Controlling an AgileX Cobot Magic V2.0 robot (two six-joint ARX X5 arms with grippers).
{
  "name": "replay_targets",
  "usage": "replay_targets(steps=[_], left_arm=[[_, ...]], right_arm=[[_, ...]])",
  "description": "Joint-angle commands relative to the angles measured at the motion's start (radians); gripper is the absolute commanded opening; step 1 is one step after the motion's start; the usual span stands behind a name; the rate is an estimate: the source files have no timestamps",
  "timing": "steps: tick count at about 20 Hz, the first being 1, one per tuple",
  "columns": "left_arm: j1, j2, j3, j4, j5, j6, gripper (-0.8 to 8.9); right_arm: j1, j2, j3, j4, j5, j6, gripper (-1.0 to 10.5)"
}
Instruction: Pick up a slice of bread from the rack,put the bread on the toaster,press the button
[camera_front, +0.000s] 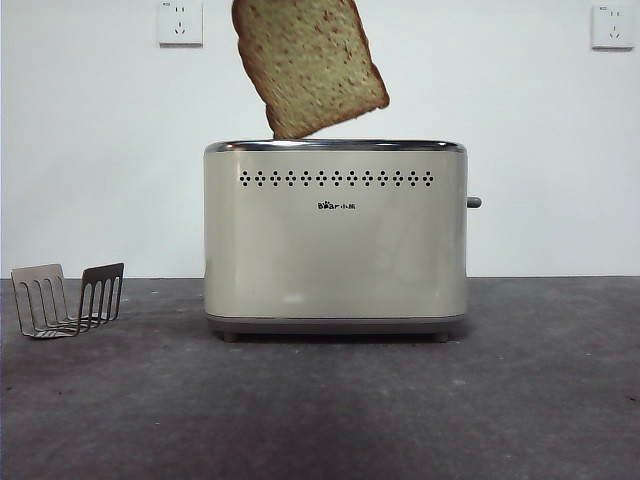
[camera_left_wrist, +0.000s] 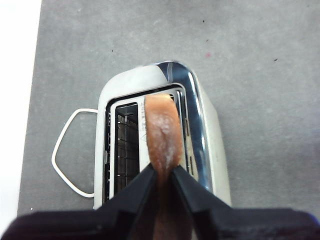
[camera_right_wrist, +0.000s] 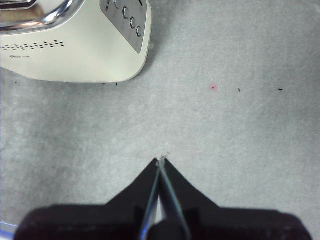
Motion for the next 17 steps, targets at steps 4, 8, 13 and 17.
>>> replay_targets(steps=[4, 8, 13, 17], left_arm=[[-0.002, 0.055, -0.008, 0.027, 0.000, 0.021, -0.13], [-0.002, 0.075, -0.008, 0.019, 0.009, 0.026, -0.13], [-0.002, 0.129, -0.008, 0.016, 0.003, 0.035, -0.08], [-0.013, 0.168, -0.008, 0.043, -0.043, -0.030, -0.05]], right_arm=[[0.000, 0.002, 0.001, -0.009, 0.001, -0.012, 0.0], [0.000, 0.002, 0.001, -0.008, 0.001, -0.012, 0.0], [0.000, 0.002, 0.001, -0.009, 0.000, -0.012, 0.0], [0.000, 0.002, 0.001, -0.007, 0.000, -0.012, 0.0]])
